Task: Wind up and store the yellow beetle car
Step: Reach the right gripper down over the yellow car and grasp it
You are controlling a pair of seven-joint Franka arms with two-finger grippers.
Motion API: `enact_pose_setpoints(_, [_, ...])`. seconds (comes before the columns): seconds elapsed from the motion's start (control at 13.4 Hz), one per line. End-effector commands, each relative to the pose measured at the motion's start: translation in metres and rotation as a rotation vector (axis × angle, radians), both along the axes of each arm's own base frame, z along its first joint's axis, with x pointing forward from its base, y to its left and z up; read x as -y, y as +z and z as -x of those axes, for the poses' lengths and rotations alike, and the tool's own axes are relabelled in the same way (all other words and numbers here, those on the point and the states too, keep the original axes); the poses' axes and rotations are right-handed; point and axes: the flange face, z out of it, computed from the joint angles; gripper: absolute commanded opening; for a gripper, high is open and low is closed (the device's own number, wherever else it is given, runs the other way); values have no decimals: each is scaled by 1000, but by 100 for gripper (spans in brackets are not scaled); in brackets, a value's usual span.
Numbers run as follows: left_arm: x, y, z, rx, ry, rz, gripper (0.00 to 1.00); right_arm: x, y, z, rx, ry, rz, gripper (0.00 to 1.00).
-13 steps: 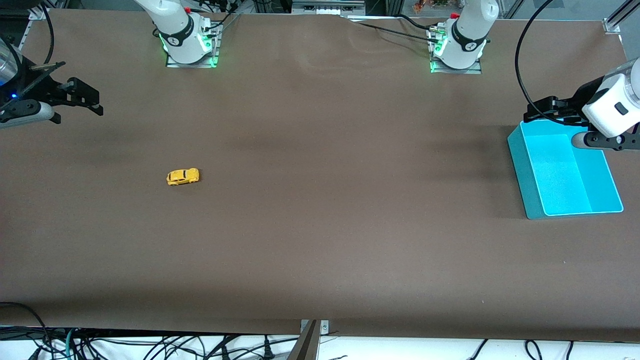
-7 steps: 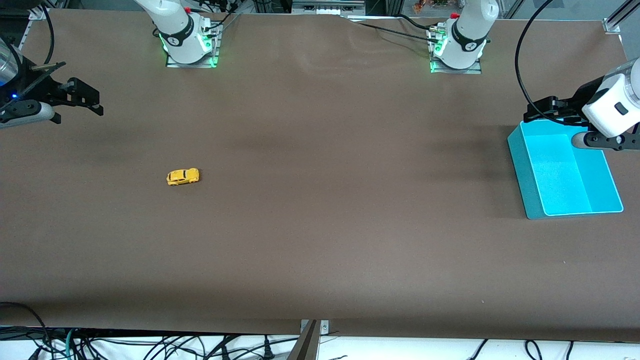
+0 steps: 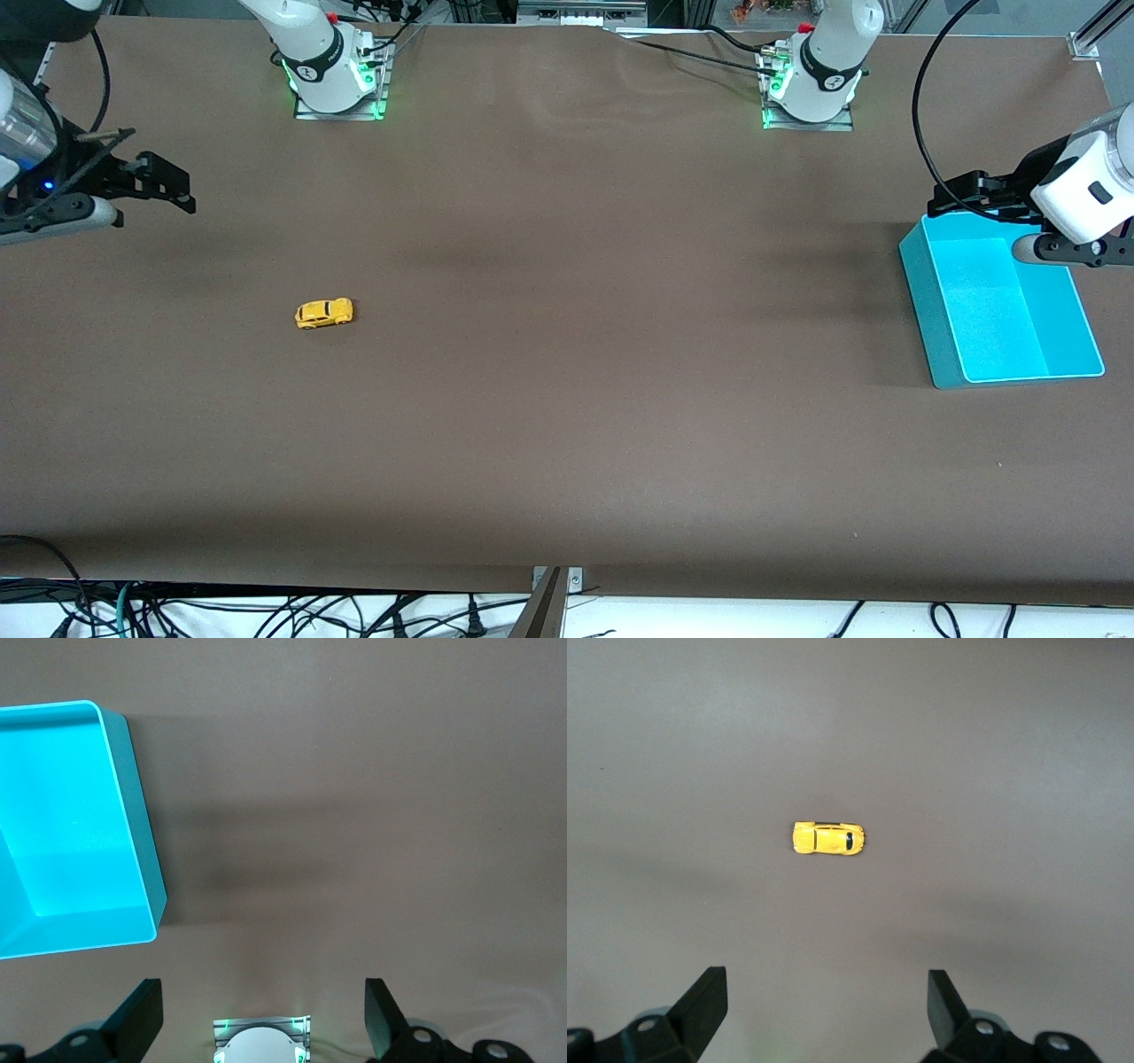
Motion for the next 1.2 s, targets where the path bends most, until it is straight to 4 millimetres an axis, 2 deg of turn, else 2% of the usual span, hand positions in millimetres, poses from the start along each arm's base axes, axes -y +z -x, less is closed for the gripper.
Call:
enact_pose_setpoints(0.0, [2,6,-3,12,-12,-18,100,0,-35,-1,30,-11,12,100])
enact_pose_setpoints(0.3, [1,6,-3,13,-14,-21,100,0,-107,1,69,-6,12,100])
enact_pose_setpoints(0.67, [4,6,-3,13,-20,-23,100,-7,-195,18,18,23,8,100])
enact_pose_setpoints(0.82, [2,6,-3,13,-17,-23,100,-38,-210,20,16,210,-1,100])
enact_pose_setpoints(1.12, [2,6,-3,13,-17,-23,100,-44,-232,20,-3,660,-29,100])
